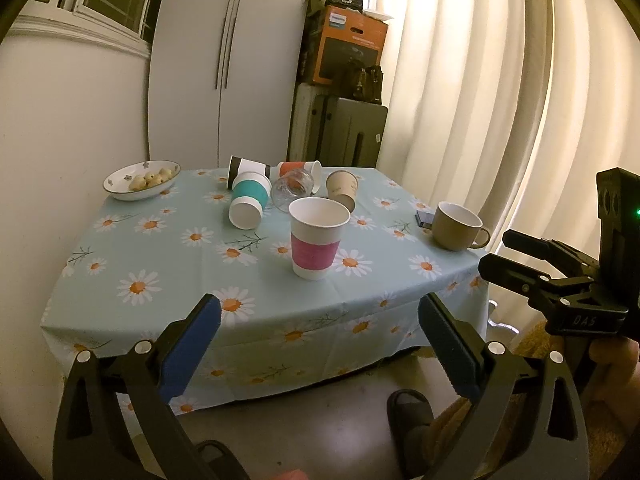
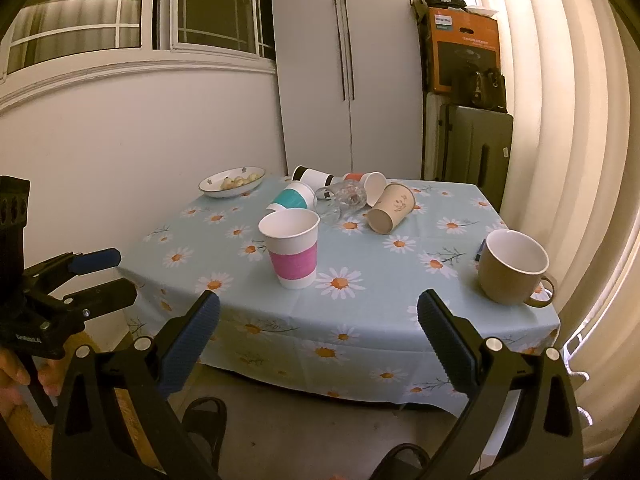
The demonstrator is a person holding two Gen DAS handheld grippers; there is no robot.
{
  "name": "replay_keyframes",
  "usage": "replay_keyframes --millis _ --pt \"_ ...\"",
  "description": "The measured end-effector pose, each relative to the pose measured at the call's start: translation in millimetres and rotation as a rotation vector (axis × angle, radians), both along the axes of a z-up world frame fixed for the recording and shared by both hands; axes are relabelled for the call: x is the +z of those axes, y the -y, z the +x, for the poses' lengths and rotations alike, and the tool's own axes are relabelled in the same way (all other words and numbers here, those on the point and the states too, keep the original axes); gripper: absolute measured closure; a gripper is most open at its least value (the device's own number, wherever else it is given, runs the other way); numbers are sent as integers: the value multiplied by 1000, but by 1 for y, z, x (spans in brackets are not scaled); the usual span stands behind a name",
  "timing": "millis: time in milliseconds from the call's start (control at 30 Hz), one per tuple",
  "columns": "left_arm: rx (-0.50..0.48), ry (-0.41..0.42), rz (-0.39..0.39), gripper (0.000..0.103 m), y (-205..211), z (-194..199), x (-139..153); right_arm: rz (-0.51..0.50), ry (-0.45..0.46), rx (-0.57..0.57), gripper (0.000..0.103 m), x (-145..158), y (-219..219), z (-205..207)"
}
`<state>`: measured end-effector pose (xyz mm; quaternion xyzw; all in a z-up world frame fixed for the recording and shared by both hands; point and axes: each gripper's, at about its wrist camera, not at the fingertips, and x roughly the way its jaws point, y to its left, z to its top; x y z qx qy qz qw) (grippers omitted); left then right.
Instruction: Flip cup upright
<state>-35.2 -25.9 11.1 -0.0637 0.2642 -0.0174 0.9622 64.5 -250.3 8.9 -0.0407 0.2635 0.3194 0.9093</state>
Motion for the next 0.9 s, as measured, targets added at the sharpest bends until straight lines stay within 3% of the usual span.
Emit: replay_keyframes --millis 900 --pt "11 -18 8 7 0 3 -3 -9 2 7 5 -4 -1 1"
